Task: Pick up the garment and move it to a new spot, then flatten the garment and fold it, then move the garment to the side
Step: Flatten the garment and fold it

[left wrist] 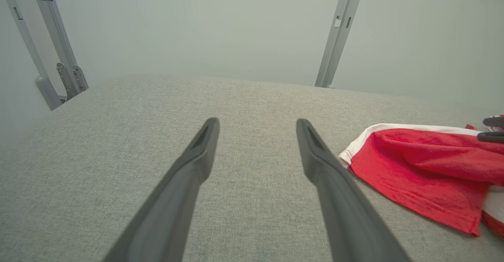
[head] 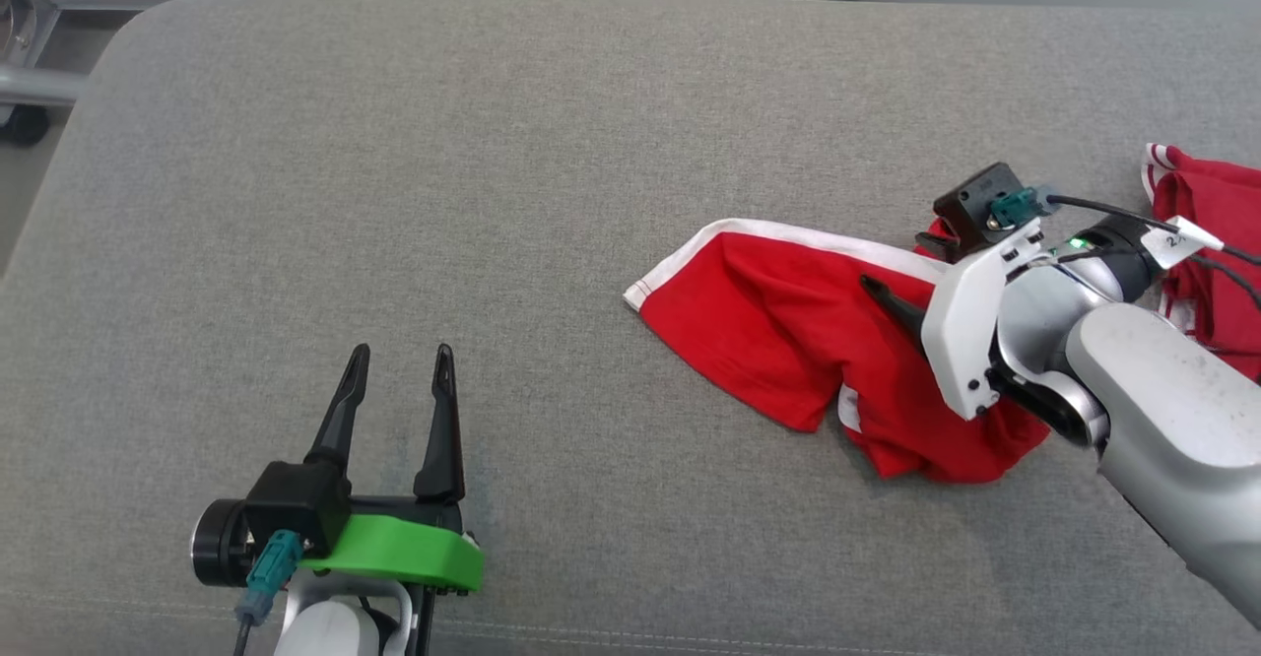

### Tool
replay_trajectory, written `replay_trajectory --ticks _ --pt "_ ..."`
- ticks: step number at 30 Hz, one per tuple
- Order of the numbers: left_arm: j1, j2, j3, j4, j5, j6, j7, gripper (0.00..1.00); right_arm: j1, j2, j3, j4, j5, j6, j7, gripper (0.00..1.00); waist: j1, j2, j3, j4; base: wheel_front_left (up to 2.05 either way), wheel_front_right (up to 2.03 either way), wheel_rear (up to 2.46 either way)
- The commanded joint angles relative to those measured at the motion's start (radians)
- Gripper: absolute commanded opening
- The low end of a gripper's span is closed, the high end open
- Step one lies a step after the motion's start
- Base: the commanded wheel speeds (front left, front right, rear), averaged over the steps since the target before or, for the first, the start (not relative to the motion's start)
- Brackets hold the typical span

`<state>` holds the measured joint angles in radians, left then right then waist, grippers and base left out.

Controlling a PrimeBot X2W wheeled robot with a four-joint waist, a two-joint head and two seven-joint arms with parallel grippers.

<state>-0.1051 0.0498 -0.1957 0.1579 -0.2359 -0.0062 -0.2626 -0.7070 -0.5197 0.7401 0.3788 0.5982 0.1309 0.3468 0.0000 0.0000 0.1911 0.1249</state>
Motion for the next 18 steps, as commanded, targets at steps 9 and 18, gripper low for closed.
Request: replay_trajectory --ticks 9,18 --pt "-0.036 0.002 -0.021 0.001 -0.021 0.016 -0.003 1.00 -0.144 0.019 0.153 0.170 0.099 -0.001 0.071 0.15 0.0000 0.0000 0.035 0.055 0.00 0.00 0.00" --pt "-0.019 0.002 -0.008 0.000 -0.013 0.020 -0.003 1.00 -0.217 0.046 0.223 0.172 0.118 -0.001 -0.117 0.00 0.0000 0.0000 0.011 0.029 0.00 0.00 0.00"
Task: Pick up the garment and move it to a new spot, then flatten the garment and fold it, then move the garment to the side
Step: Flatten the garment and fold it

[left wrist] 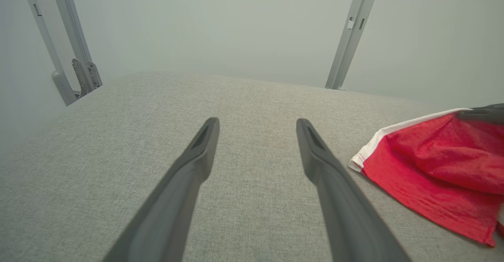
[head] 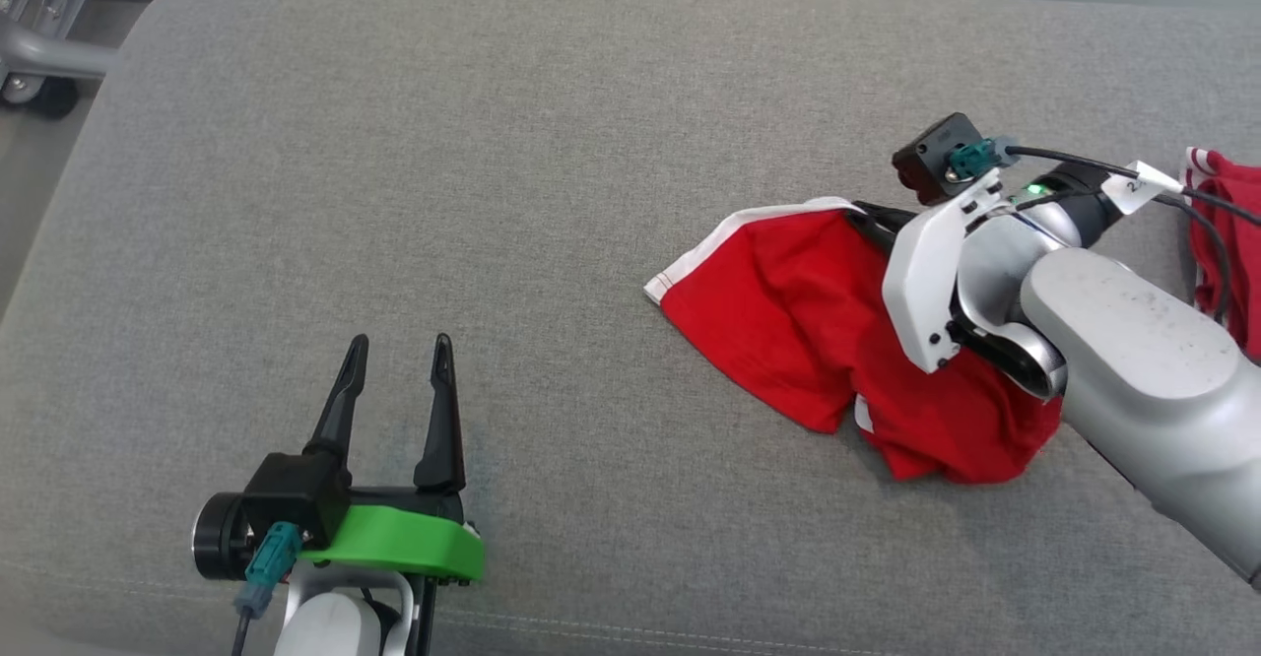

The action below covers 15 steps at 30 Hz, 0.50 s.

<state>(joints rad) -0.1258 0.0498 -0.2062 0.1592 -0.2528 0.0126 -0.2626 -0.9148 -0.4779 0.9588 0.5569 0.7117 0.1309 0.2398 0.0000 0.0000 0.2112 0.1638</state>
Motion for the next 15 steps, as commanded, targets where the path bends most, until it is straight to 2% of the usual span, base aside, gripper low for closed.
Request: replay_trajectory --ticks 1,8,15 --pt "0.003 0.002 0.003 0.000 0.006 0.000 -0.003 1.00 -0.014 0.007 0.012 -0.016 0.006 -0.001 -0.033 0.00 0.0000 0.0000 -0.013 -0.015 0.00 0.00 0.00" --pt "0.025 0.002 0.017 0.003 0.018 -0.004 -0.003 1.00 0.008 -0.002 0.077 -0.144 0.003 -0.001 -0.135 0.00 0.0000 0.0000 -0.043 -0.055 0.00 0.00 0.00" --pt "0.047 0.002 0.032 0.001 0.033 -0.010 -0.003 1.00 0.115 -0.056 0.087 -0.341 -0.016 -0.001 -0.184 0.00 0.0000 0.0000 -0.075 -0.097 0.00 0.00 0.00"
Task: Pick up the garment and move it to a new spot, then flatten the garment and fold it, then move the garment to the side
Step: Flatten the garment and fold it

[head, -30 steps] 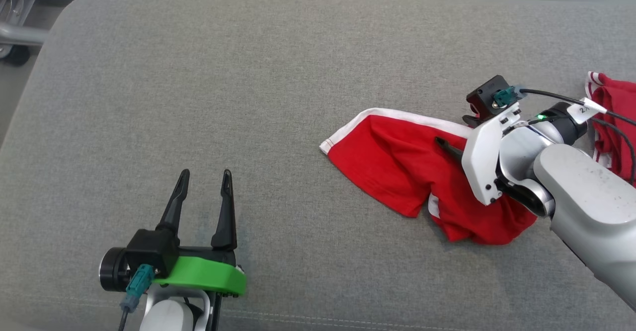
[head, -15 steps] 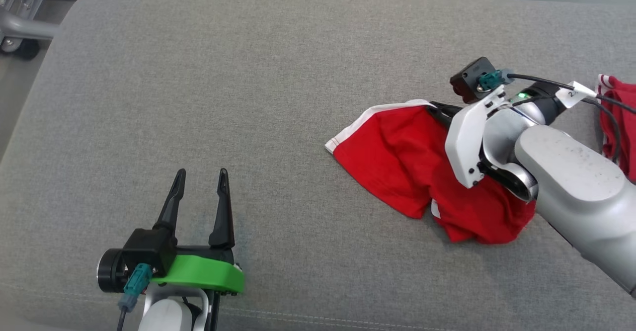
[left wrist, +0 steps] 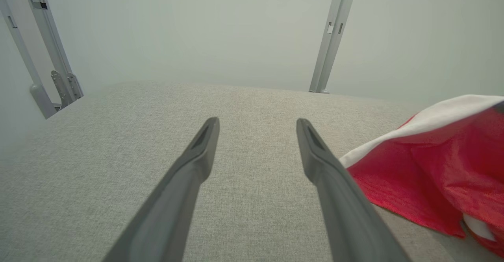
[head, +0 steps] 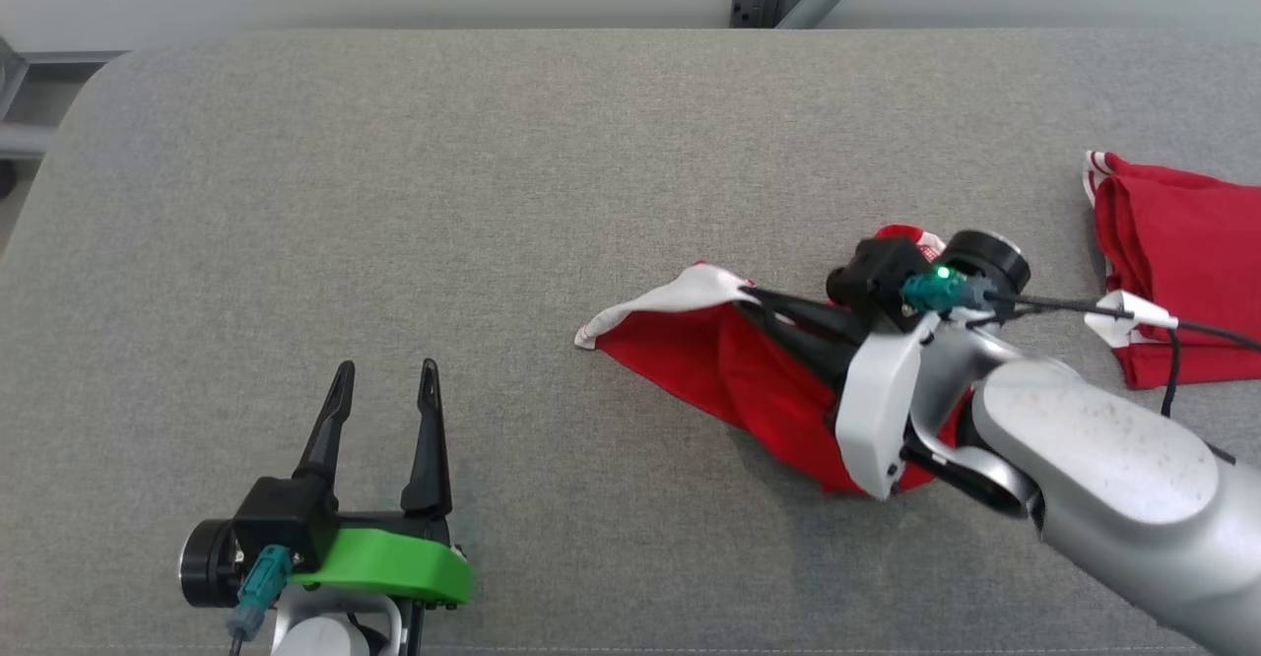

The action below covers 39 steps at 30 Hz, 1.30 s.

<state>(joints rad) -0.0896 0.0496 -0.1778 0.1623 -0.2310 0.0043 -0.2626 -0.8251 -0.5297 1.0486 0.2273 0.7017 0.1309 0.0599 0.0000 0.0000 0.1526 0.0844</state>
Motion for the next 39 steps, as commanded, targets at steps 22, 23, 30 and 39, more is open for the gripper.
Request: replay_trajectory --ticks 22,23,30,39 --pt "0.038 0.002 0.001 0.011 0.023 -0.017 -0.003 1.00 0.496 0.171 -0.242 0.042 -0.238 -0.001 -0.169 1.00 0.0000 0.0000 -0.035 -0.079 0.00 0.00 0.00" --pt "0.038 0.002 0.001 0.011 0.023 -0.017 -0.003 1.00 0.504 0.177 -0.257 0.044 -0.245 -0.001 -0.175 1.00 0.0000 0.0000 -0.036 -0.081 0.00 0.00 0.00" --pt "0.038 0.002 0.005 0.011 0.026 -0.019 -0.003 1.00 0.562 0.204 -0.369 0.006 -0.283 -0.001 -0.209 1.00 0.0000 0.0000 -0.041 -0.093 0.00 0.00 0.00" --pt "0.034 0.002 0.012 0.011 0.028 -0.020 -0.003 1.00 0.672 0.270 -0.656 -0.093 -0.411 -0.001 -0.249 1.00 0.0000 0.0000 -0.048 -0.110 0.00 0.00 0.00"
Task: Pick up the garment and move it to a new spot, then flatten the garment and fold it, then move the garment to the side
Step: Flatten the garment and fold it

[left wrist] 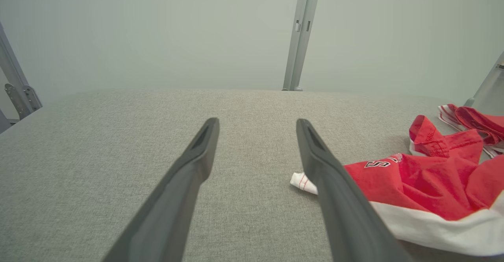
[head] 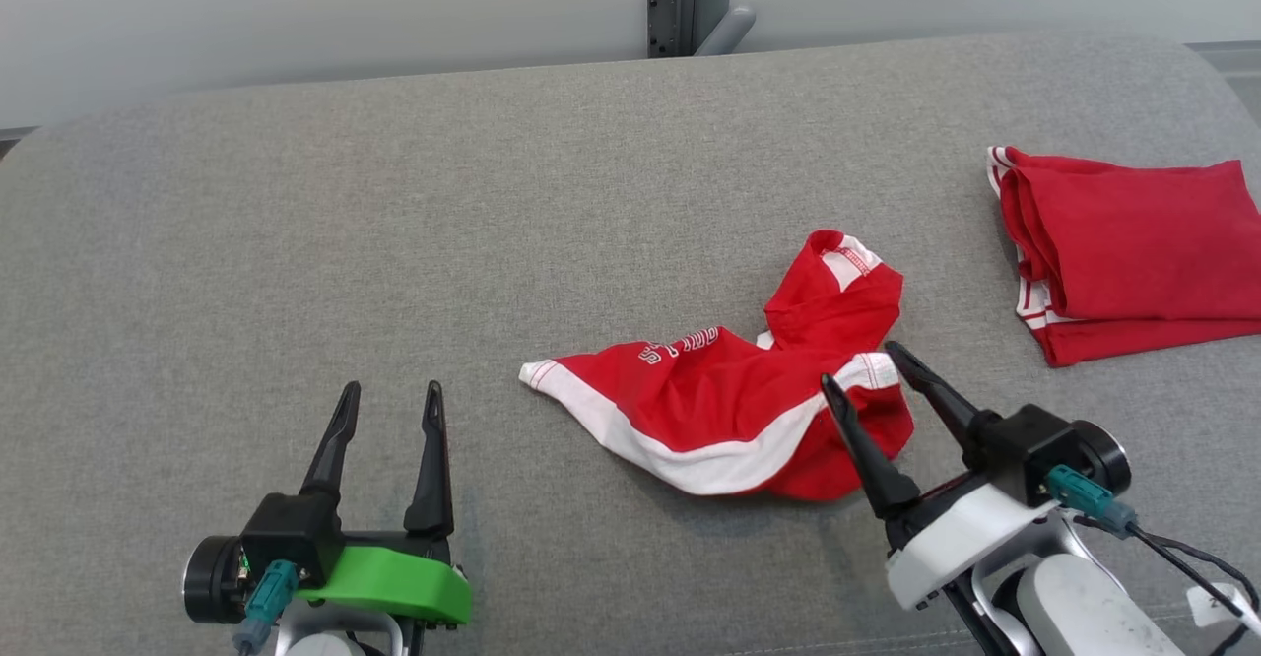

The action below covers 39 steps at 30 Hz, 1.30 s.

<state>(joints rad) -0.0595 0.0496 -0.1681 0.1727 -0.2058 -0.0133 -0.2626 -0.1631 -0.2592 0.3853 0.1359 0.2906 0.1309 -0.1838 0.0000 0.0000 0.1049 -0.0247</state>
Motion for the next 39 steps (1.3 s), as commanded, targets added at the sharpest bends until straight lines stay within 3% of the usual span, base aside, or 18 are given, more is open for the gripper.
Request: replay_trajectory --ticks 1,10,22,29,39 --pt "0.005 0.002 0.002 0.000 0.004 -0.003 -0.003 1.00 0.021 0.011 -0.024 -0.011 -0.017 -0.001 -0.008 1.00 0.0000 0.0000 -0.001 -0.002 0.00 0.00 0.00" --pt "0.023 0.002 0.031 -0.005 0.002 0.004 -0.003 1.00 0.114 0.129 -0.254 -0.075 -0.107 -0.001 -0.032 1.00 0.0000 0.0000 -0.008 -0.001 0.00 0.00 0.00" --pt "0.068 0.002 0.043 -0.013 -0.016 0.010 -0.003 1.00 0.160 0.190 -0.338 -0.072 -0.124 -0.001 -0.051 1.00 0.0000 0.0000 -0.032 0.009 0.00 0.00 0.00" --pt "0.067 0.002 0.048 -0.014 -0.011 0.010 -0.003 1.00 0.143 0.191 -0.322 -0.046 -0.109 -0.001 -0.001 1.00 0.0000 0.0000 -0.038 0.010 0.00 0.00 0.00" --pt "0.045 0.002 0.036 -0.013 -0.014 0.010 -0.003 1.00 0.051 0.089 -0.225 0.006 -0.023 -0.001 0.166 1.00 0.0000 0.0000 -0.019 0.026 0.00 0.00 0.00"
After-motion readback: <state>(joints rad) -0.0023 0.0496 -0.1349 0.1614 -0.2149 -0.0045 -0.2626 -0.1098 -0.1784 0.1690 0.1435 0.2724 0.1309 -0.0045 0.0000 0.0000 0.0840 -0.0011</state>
